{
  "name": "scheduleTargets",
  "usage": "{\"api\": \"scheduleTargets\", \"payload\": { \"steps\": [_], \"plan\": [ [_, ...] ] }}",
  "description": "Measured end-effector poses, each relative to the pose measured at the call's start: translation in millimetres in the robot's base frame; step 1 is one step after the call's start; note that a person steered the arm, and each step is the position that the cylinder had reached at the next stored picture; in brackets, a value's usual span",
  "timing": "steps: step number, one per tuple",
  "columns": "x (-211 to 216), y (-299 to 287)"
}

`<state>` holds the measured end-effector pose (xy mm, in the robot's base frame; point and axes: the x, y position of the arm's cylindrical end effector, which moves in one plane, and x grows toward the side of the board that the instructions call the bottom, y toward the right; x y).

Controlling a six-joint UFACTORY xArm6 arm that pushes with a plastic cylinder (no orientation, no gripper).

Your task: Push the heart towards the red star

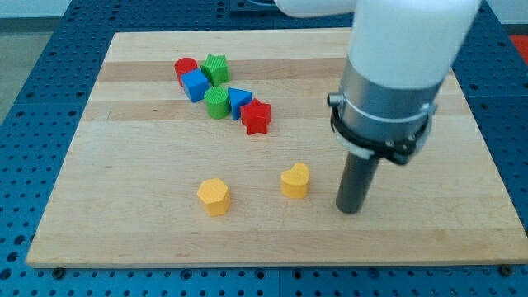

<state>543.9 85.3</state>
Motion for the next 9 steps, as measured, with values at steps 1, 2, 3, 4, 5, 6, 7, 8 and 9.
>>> {"api": "scheduleTargets", "payload": {
  "steps": [1, 2, 3, 4, 5, 6, 7, 8, 9],
  "plan": [
    [-22, -45],
    [-10, -35],
    [23, -33],
    [16, -72],
    [-8, -91],
    [-8, -91],
    [12, -78],
    [20, -63],
    [-9, -76]
  ]
}}
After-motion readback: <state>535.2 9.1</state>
